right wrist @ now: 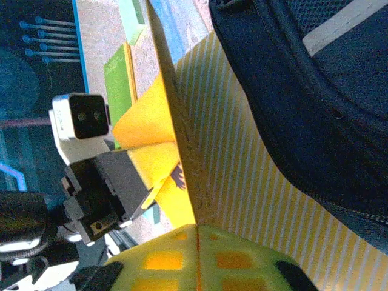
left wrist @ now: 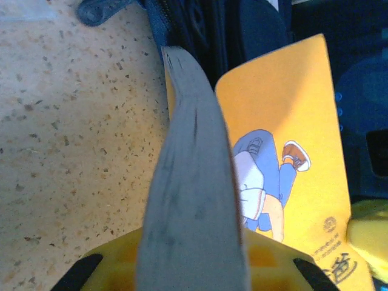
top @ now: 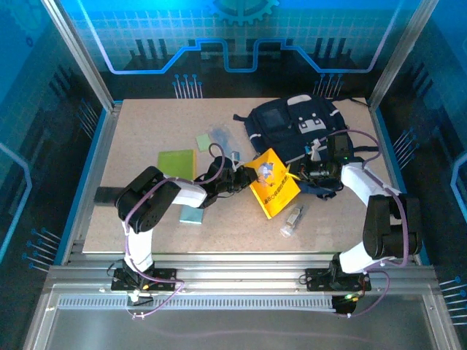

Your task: Pack books, pencil case, and school supplies into a backpack

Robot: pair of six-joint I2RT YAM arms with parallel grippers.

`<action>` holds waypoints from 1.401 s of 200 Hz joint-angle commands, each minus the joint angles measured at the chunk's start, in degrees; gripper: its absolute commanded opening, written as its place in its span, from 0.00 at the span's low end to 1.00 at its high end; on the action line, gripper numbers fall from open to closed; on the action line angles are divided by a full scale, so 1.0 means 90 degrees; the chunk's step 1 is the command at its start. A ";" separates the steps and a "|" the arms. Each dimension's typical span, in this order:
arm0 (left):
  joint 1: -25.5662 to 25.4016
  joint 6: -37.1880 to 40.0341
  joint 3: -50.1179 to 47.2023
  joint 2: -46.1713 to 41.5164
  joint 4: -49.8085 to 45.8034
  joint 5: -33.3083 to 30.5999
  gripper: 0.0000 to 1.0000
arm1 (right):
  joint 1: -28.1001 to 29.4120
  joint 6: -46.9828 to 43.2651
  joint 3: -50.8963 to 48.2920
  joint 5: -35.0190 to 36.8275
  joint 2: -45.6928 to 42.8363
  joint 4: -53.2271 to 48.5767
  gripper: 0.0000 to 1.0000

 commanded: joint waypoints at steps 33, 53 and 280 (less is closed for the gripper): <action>0.0588 0.0313 0.0477 -0.0962 -0.0708 0.0100 0.00 | 0.0259 0.0212 0.0401 0.1479 -0.0949 -0.0715 1.00; 0.0905 0.0724 0.0791 -0.1326 -0.1294 0.0015 0.00 | 0.0498 0.0479 0.0403 0.1748 -0.1229 -0.0762 1.00; 0.1581 -0.0425 0.1387 -0.1121 -0.0389 -0.0307 0.00 | 0.2517 0.5634 -0.0590 0.2814 0.1005 0.7154 0.70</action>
